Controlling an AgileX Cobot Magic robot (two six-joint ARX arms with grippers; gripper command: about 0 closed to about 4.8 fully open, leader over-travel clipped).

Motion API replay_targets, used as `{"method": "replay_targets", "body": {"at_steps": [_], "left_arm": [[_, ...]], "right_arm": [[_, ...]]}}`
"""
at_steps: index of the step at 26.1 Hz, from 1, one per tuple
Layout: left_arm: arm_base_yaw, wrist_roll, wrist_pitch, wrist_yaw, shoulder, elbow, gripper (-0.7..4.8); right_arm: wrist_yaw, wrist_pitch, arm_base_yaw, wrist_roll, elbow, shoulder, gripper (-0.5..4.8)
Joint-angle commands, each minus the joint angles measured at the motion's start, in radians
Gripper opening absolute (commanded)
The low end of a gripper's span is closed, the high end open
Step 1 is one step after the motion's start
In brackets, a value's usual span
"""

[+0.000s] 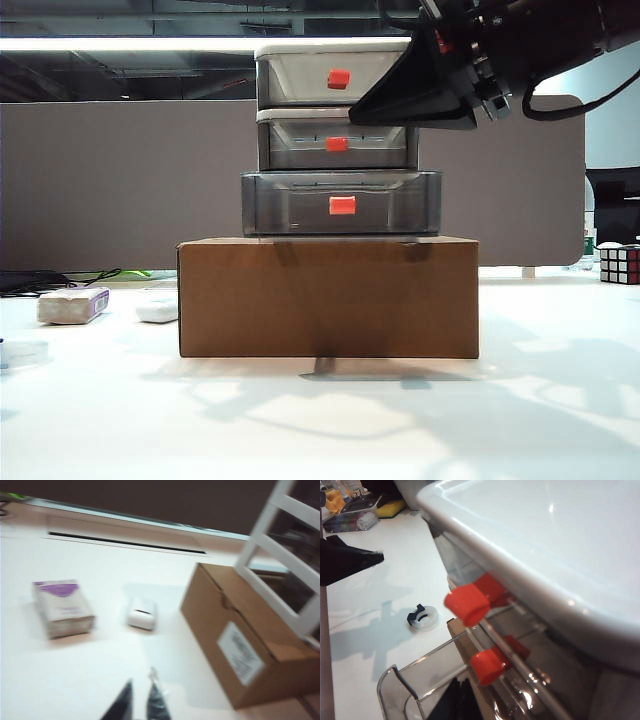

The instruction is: Open the third layer of the drawer on the table, pick up the transparent tape on the table and put it in, and finally close the drawer.

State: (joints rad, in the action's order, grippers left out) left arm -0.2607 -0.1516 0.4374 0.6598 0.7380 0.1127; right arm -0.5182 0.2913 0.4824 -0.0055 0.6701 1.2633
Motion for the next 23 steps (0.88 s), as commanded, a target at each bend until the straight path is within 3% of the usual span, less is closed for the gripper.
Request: {"method": "replay_targets", "body": {"at_steps": [1,3,5,7,10,16,20,23], "left_arm": [[-0.032,-0.083,0.029,-0.025,-0.002,0.003,0.30],[-0.028,0.082,0.007,-0.032,0.005,0.003,0.31],[-0.028,0.220,-0.012,-0.015,0.026,0.003,1.14],[-0.023,0.303,-0.013,0.026,0.066,0.003,1.92],[-0.023,0.395,-0.002,0.064,0.143,0.004,1.97],[-0.023,0.484,0.021,0.070,0.348,0.004,3.64],[-0.023,0.487,0.055,0.071,0.444,0.004,3.78],[-0.023,0.546,0.096,0.071,0.516,0.004,3.77]], "right_arm": [[-0.004,0.000,0.000,-0.004,0.006,-0.005,-0.05],[-0.004,-0.005,0.000,-0.005,0.006,-0.005,-0.05],[-0.005,-0.002,0.000,-0.004,0.006,-0.005,-0.05],[-0.005,-0.003,0.000,-0.004,0.006,-0.005,-0.05],[-0.005,-0.003,0.000,-0.004,0.006,-0.005,-0.05],[-0.024,-0.011,0.000,-0.004,0.006,-0.005,-0.05],[-0.027,-0.011,0.000,-0.004,0.006,-0.005,-0.05],[-0.044,-0.011,0.000,-0.004,0.006,-0.005,-0.05]]}}
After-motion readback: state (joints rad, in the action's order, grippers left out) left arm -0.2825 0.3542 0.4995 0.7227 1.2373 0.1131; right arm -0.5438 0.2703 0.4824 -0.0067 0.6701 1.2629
